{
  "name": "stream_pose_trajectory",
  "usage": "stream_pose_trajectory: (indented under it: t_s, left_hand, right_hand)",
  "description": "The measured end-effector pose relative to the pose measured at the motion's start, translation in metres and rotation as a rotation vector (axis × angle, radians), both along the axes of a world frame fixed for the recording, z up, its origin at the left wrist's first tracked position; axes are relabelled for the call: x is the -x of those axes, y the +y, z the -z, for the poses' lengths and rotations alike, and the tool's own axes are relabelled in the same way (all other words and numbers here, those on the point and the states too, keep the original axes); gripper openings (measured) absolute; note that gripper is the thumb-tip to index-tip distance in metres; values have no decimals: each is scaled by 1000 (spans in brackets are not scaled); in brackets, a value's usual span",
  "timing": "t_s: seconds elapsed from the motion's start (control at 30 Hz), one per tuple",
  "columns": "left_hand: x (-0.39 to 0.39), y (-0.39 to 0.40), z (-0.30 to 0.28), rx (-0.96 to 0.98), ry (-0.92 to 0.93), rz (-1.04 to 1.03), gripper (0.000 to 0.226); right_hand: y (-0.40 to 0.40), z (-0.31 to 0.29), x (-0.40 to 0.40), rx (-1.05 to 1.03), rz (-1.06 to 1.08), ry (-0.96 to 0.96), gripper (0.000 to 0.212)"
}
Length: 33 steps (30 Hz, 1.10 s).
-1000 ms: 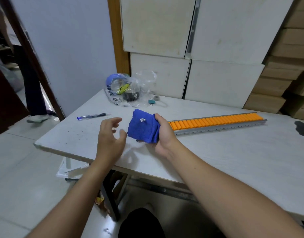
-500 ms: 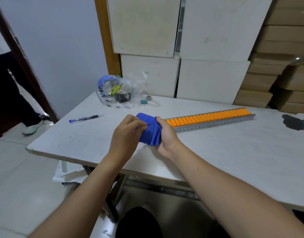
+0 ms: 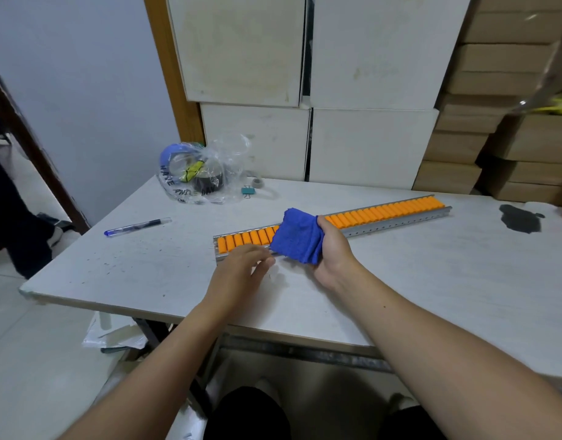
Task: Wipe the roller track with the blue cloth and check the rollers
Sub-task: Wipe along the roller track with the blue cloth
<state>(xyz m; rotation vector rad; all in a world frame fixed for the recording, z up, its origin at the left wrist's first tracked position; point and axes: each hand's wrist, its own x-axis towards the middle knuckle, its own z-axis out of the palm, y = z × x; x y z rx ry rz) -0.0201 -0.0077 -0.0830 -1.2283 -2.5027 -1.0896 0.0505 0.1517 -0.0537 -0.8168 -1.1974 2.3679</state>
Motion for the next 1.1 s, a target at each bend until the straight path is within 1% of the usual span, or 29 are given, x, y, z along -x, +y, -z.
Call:
stream_pose_trajectory:
  t_s: [0.07,0.1,0.13,0.23,0.3,0.33,0.4,0.47,0.53,0.6,0.63,0.7,0.77,0.9,0.97,1.1]
  left_hand:
    - [8,-2,-1,-130,107,-77,14]
    - [15,-3,-3,-172,129,-109,23]
    - [23,-5,-7,-171,109,-133,37]
    - [46,-11,-11,-9,-25,-194,87]
    - [53,-15,-5,33,-172,-223,109]
    - [53,-18,-2,19,-255,-233,114]
    - [52,-24,5,-4,-344,-246,112]
    - [52,-27,8,-29,-361,-249,105]
    - [53,-25,6,-53,-371,-253,102]
    - [55,-22,5,-54,-363,-274,103]
    - [55,-21,5,-49,-358,-281,104]
    - [56,-21,6,-41,-355,-281,104]
    - [55,-21,6,-37,-353,-276,103]
    - [54,-23,3,-45,-368,-269,100]
    - [57,-27,3,-46,-395,-268,100]
    - [60,-30,2,-49,-400,-272,97]
  right_hand:
    - [7,0,-2,-8,-33,0,44]
    - [11,0,-3,-14,-52,0,45]
    - [15,-1,-6,-21,-68,0,45]
    - [35,-9,-14,-27,-41,10,45]
    - [54,-18,-20,-68,31,-13,42]
    - [67,-23,-22,-95,77,-17,41]
    - [98,-30,-23,-148,186,-31,42]
    - [132,-33,-24,-241,323,-115,43]
    - [164,-32,-28,-461,436,-290,39]
    - [190,-30,-35,-706,511,-399,35]
    - [202,-28,-39,-811,523,-440,36]
    - [223,-22,-44,-1002,494,-549,41]
    - [243,-13,-49,-1145,441,-660,44]
    - [261,8,-53,-1225,288,-872,56]
    - [260,14,-51,-1255,241,-914,56]
    - [248,18,-43,-1331,220,-946,55]
